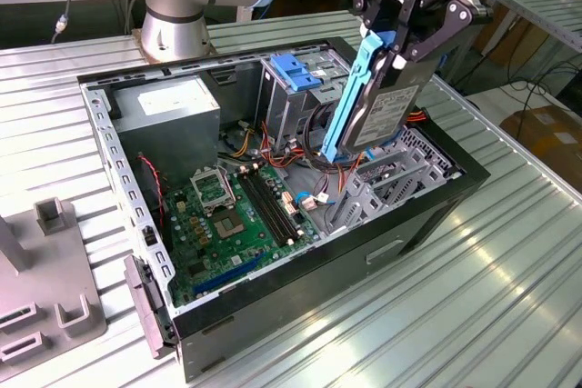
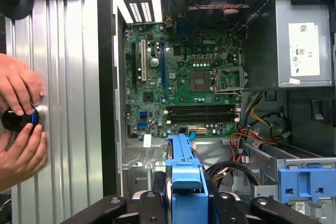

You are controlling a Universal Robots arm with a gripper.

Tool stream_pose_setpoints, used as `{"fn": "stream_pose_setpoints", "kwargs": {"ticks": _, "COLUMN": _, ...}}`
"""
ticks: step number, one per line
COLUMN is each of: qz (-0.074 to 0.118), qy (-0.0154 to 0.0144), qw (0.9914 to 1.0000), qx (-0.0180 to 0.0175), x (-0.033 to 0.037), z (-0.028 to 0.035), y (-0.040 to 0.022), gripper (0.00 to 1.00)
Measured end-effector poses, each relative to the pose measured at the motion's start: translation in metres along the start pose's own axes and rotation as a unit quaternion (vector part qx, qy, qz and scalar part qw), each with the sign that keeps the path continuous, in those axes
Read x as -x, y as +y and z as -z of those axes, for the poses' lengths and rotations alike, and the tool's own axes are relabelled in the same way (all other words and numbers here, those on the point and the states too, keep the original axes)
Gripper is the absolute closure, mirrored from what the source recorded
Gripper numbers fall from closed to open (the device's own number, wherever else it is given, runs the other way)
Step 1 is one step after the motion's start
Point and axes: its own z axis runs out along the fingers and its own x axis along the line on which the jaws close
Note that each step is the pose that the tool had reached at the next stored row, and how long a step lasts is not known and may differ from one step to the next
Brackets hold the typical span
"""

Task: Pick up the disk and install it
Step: 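Insert the disk into the insertion slot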

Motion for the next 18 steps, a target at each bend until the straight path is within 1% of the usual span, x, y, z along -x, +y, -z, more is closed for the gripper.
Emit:
{"fn": "stream_pose_setpoints", "kwargs": {"ticks": 1, "qz": 0.000, "qy": 0.0000, "qw": 1.00000, "qx": 0.0000, "x": -0.0004, "z": -0.0008, "y": -0.0018, "gripper": 0.63}}
{"fn": "stream_pose_setpoints", "kwargs": {"ticks": 3, "qz": 0.000, "qy": 0.0001, "qw": 1.00000, "qx": 0.0000, "x": -0.0009, "z": -0.0017, "y": -0.0034, "gripper": 0.63}}
{"fn": "stream_pose_setpoints", "kwargs": {"ticks": 7, "qz": 0.001, "qy": 0.0001, "qw": 1.00000, "qx": 0.0000, "x": -0.0006, "z": -0.0045, "y": -0.0147, "gripper": 0.63}}
{"fn": "stream_pose_setpoints", "kwargs": {"ticks": 9, "qz": 0.001, "qy": 0.0001, "qw": 1.00000, "qx": 0.0000, "x": -0.0006, "z": -0.0058, "y": -0.0180, "gripper": 0.63}}
{"fn": "stream_pose_setpoints", "kwargs": {"ticks": 11, "qz": 0.001, "qy": 0.0000, "qw": 1.00000, "qx": 0.0000, "x": -0.0006, "z": -0.0077, "y": -0.0227, "gripper": 0.63}}
{"fn": "stream_pose_setpoints", "kwargs": {"ticks": 16, "qz": 0.001, "qy": 0.0001, "qw": 1.00000, "qx": -0.0004, "x": -0.0003, "z": -0.0094, "y": -0.0323, "gripper": 0.63}}
{"fn": "stream_pose_setpoints", "kwargs": {"ticks": 18, "qz": 0.001, "qy": -0.0001, "qw": 1.00000, "qx": -0.0016, "x": -0.0001, "z": -0.0101, "y": -0.0397, "gripper": 0.63}}
